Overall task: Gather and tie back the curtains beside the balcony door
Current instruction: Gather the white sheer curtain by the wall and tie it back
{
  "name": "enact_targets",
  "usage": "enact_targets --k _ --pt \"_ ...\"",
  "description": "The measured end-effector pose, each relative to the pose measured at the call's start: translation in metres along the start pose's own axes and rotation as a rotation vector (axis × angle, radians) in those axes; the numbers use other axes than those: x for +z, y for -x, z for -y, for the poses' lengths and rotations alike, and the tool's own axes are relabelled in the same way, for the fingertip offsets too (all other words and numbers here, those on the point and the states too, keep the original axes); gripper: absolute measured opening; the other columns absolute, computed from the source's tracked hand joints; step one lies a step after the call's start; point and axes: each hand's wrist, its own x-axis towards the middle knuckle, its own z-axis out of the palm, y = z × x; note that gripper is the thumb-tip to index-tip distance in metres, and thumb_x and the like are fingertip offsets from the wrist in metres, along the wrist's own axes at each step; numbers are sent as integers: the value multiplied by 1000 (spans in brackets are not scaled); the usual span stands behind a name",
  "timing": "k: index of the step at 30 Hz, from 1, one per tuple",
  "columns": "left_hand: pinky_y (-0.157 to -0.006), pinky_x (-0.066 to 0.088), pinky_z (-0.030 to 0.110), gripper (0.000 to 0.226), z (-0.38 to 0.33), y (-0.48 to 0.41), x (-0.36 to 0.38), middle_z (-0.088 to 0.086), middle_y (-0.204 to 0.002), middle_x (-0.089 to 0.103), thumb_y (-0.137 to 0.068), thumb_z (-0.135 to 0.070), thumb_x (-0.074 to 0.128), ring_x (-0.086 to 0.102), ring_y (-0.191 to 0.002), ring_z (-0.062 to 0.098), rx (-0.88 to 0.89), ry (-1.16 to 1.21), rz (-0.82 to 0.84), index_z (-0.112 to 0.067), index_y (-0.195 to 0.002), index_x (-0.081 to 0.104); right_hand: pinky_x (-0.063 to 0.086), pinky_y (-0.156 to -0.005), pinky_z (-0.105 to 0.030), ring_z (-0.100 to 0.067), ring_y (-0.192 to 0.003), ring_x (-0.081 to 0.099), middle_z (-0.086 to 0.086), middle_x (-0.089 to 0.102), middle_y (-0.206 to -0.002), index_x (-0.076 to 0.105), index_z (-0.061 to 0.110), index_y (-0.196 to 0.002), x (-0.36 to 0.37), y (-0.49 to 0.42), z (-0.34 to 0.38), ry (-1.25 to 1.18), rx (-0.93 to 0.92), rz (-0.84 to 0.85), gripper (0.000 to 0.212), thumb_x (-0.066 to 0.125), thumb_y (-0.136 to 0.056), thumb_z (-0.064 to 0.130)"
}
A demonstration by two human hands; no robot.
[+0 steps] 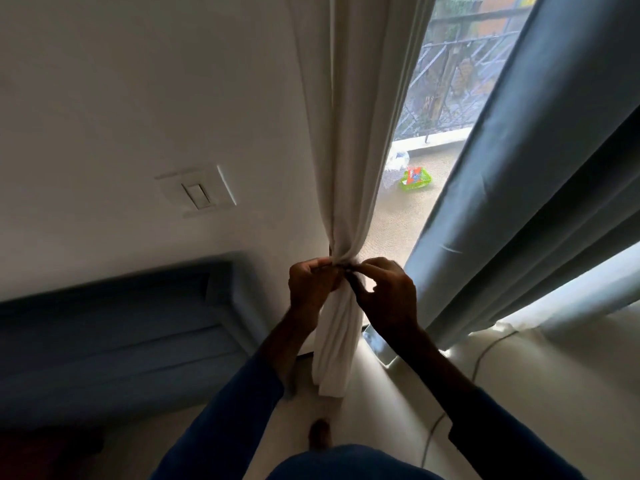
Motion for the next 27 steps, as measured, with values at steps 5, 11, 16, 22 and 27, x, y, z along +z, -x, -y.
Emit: enact_targets --k 5,11,16,22,27 --pt "-80 62 41 12 0 1 4 19 -89 75 -85 -4 71 72 -88 39 23 63 66 -1 -95 76 57 -59 -36 -16 -83 66 5 68 -100 78 23 -95 -1 -11 -4 -72 12 13 13 75 -82 19" --pt "-78 60 39 9 -1 -1 4 21 -88 74 -83 -6 75 71 -82 35 5 100 84 -4 -91 77 49 -57 -32 -27 -89 63 -6 68 -100 72 11 -91 -2 -10 1 159 -122 -72 9 74 -83 12" --pt "-78 62 39 8 -4 -10 4 18 -88 75 -80 -7 78 73 -86 37 8 84 69 -9 -88 78 45 -97 -43 -38 -127 50 -21 57 -134 70 11 -119 5 -9 -10 208 -253 11 33 63 -87 5" --pt "-79 60 45 14 -8 -17 10 23 -81 74 -74 -5 82 71 -73 31 12 59 67 0 -87 78 52 -89 -46 -35 -123 50 -14 58 -128 69 15 -118 8 -20 -16 207 -178 296 41 67 -77 13" --pt "-73 60 41 18 -9 -18 15 23 -84 74 -78 -5 79 72 -74 32 42 35 84 4 -93 76 53 -79 -41 -30 -106 56 -6 62 -109 70 19 -104 -4 -39 -16 189 -87 408 25 67 -80 26"
